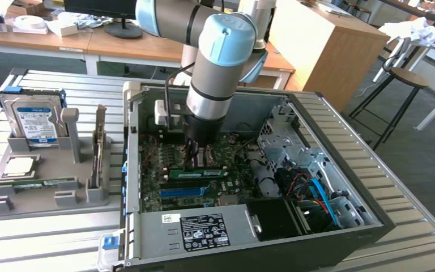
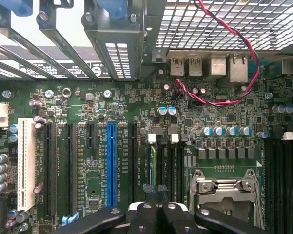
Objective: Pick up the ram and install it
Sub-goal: 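Press down the ram until it locks into place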
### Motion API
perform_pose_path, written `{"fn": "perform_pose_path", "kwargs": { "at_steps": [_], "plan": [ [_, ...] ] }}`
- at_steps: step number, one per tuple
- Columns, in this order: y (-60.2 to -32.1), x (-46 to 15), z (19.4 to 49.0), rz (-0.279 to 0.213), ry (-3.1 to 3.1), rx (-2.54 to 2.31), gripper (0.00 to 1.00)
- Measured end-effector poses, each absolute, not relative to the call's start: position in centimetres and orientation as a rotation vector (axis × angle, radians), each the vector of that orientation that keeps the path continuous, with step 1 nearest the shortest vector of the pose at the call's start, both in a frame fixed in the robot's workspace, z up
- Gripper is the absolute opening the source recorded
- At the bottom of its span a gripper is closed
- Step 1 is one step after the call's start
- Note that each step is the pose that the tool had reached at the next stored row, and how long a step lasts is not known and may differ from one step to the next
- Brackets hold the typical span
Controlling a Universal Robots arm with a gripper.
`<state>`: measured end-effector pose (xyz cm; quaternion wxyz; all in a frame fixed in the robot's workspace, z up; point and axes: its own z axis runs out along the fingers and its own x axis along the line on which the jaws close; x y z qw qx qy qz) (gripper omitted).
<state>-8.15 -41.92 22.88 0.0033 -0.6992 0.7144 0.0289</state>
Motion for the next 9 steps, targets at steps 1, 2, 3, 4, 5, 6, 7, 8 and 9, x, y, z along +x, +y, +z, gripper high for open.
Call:
{"fn": "perform_pose_path", "kwargs": {
  "at_steps": [1,2,3,4,5,6,7,8,9],
  "plan": [
    [-41.92,-8.15,22.87,0.091,2.239,-2.192,0.10],
    [-41.92,-8.15,22.87,0.091,2.239,-2.192,0.10],
    [-41.91,-8.15,22.83,0.091,2.239,-2.192,0.10],
    [-41.91,-8.15,22.76,0.091,2.239,-2.191,0.10],
    [-41.91,-8.15,22.71,0.091,2.239,-2.192,0.10],
    [-41.92,-8.15,22.69,0.091,2.239,-2.192,0.10],
    [-41.92,-8.15,22.69,0.091,2.239,-2.192,0.10],
    [-41.92,-8.15,22.69,0.091,2.239,-2.192,0.10],
    [-41.92,-8.15,22.69,0.090,2.239,-2.192,0.10]
  ]
}}
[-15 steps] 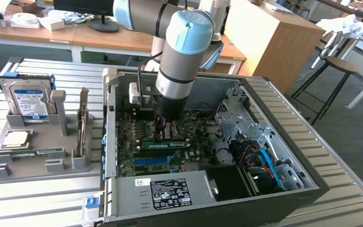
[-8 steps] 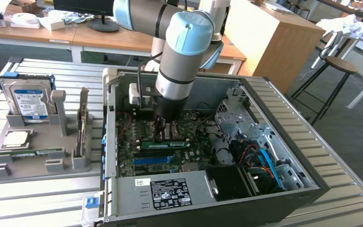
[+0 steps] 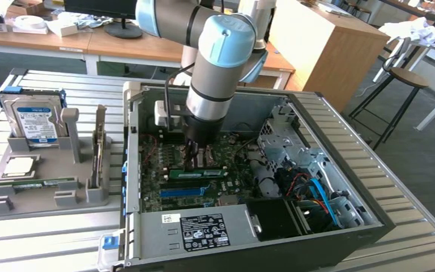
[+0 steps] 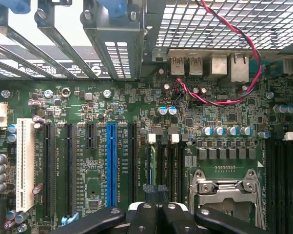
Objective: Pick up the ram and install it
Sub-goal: 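Press down the ram until it locks into place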
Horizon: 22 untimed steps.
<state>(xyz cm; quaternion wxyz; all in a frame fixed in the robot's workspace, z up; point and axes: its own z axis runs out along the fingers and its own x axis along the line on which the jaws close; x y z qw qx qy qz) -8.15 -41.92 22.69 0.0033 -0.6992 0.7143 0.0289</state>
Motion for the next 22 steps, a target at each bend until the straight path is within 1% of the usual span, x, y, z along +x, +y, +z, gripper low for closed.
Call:
{"fn": "perform_pose_path", "kwargs": {
  "at_steps": [22],
  "plan": [
    [-41.95,-8.16,22.22,0.091,2.239,-2.191,0.10]
  ]
}}
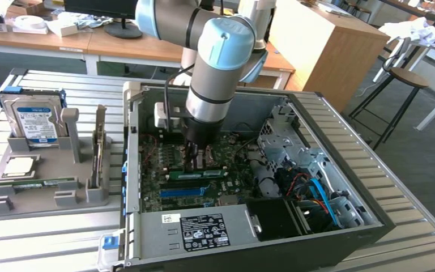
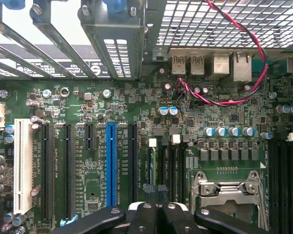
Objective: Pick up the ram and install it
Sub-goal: 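Press down the ram until it locks into place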
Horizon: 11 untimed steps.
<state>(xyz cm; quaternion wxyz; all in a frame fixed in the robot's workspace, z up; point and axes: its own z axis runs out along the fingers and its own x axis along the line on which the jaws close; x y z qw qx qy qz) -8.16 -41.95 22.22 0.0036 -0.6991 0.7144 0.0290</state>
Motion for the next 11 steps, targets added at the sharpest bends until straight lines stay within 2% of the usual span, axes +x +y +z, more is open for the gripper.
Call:
{"fn": "perform_pose_path", "kwargs": {
  "at_steps": [11],
  "plan": [
    [-41.95,-8.16,22.07,0.091,2.239,-2.192,0.10]
  ]
}}
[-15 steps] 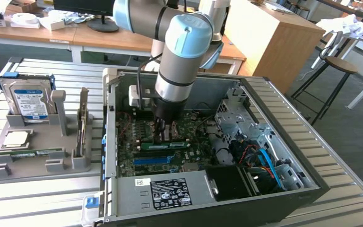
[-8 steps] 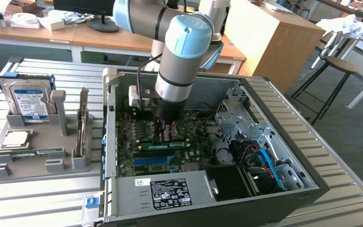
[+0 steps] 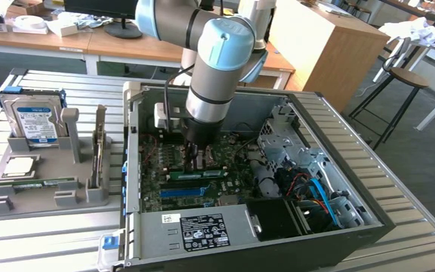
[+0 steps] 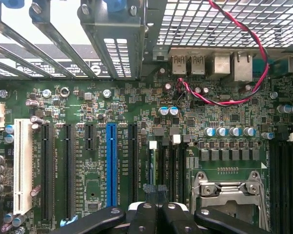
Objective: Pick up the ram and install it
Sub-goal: 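Press down the ram until it locks into place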
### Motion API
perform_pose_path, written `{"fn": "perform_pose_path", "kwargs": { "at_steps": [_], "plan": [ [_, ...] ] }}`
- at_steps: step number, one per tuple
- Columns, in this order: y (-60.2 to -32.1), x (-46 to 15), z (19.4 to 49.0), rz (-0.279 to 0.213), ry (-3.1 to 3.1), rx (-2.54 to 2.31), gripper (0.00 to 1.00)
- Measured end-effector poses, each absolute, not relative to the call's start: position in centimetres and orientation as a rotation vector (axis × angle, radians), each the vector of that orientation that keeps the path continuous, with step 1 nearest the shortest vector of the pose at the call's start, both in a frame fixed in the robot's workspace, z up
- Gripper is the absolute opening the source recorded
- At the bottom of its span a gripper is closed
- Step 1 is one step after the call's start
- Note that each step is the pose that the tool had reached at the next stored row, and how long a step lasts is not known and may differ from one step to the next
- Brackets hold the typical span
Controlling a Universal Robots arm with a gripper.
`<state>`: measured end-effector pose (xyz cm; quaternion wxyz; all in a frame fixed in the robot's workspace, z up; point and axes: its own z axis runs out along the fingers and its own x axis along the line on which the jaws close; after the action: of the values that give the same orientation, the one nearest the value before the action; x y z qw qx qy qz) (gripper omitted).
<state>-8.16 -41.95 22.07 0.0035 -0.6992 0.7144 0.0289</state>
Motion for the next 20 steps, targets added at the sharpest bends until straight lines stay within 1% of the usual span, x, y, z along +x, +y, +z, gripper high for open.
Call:
{"fn": "perform_pose_path", "kwargs": {
  "at_steps": [5,20],
  "plan": [
    [-41.9,-8.1,22.3,0.091,2.236,-2.189,0.10],
    [-41.9,-8.2,27.3,0.091,2.239,-2.191,0.10]
  ]
}}
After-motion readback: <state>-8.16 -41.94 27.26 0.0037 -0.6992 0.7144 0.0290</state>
